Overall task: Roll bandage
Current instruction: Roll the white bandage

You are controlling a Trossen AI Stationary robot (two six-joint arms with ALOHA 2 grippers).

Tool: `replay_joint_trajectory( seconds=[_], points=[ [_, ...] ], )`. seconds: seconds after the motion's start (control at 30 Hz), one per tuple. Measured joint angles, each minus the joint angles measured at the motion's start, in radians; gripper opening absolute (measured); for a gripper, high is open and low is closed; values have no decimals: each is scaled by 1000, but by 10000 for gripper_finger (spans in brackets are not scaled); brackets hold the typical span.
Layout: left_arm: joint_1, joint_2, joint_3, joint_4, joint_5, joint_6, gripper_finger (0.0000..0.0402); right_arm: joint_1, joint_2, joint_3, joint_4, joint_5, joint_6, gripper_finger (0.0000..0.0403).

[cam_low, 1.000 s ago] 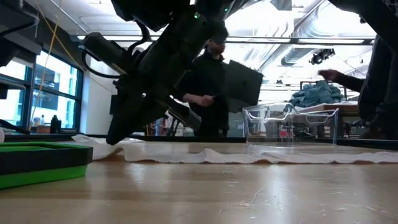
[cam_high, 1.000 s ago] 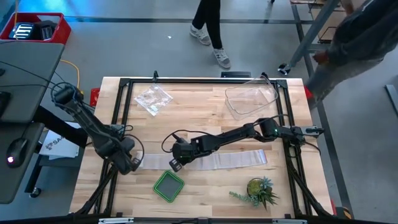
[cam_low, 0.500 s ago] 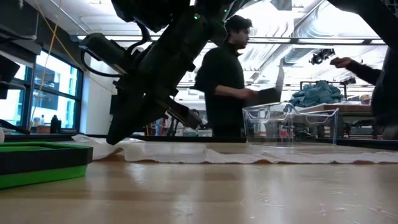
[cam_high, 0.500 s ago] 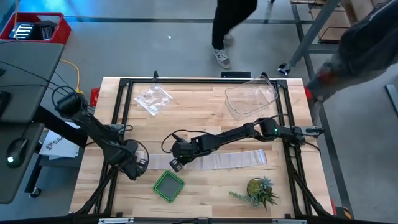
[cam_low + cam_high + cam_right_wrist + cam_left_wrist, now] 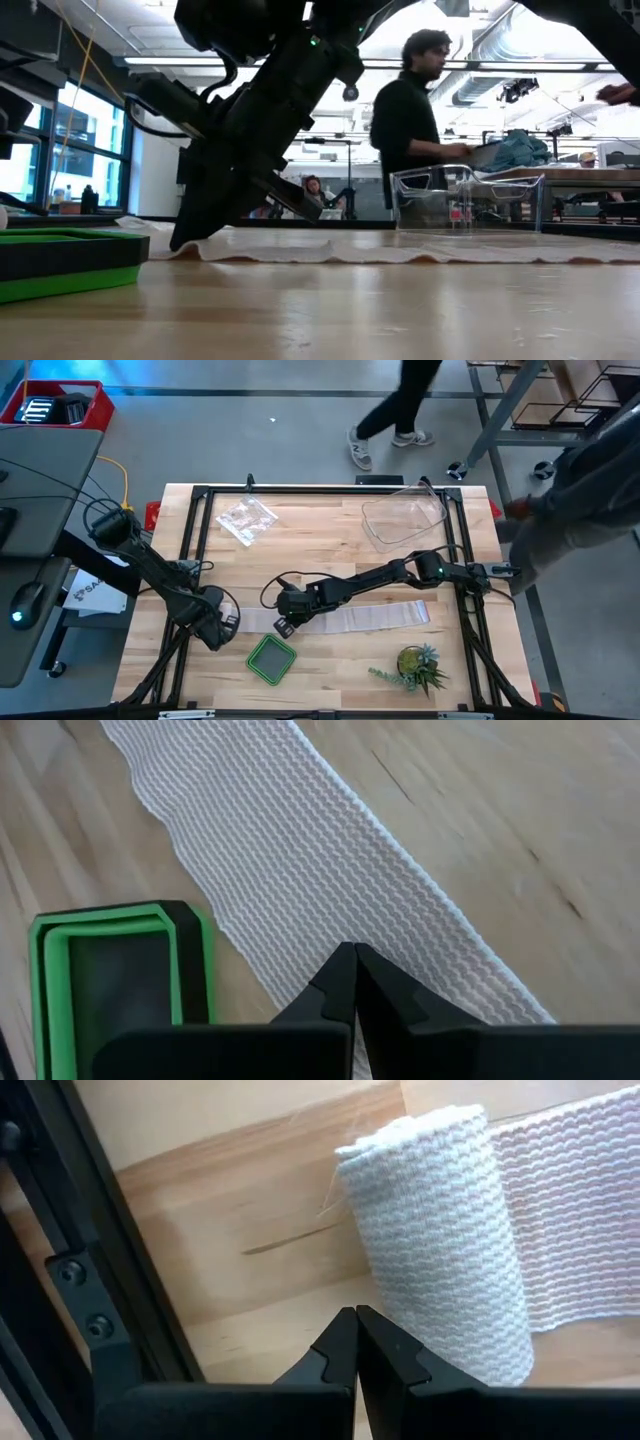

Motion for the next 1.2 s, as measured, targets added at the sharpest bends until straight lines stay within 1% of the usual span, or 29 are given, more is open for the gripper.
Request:
replay_joint_trajectory(
  seconds=[0.17, 0.57, 0.73, 0.83, 0.97, 1.1, 1.2],
  points=[
    [0, 4, 0, 65, -9, -4, 0, -10, 0, 0, -1, 0, -15, 0],
    [0, 3, 0, 36, -26, -13, 0, -15, 1, 0, 0, -5, -23, 0],
    [0, 2, 0, 25, -27, 3, 0, -24, -29, -1, 35, -4, -26, 0],
    [-2, -18, 0, -7, -32, 4, 0, -29, -34, 0, 102, -18, 9, 0],
    [-11, -70, 0, -46, -66, 4, 0, -28, 2, 0, 277, -50, 64, 0],
    [-21, -104, 0, -85, -88, -11, 0, -27, 18, 0, 324, -50, 114, 0],
    [-23, -109, 0, -89, -92, 6, 0, -27, 27, 0, 370, -46, 127, 0]
  ],
)
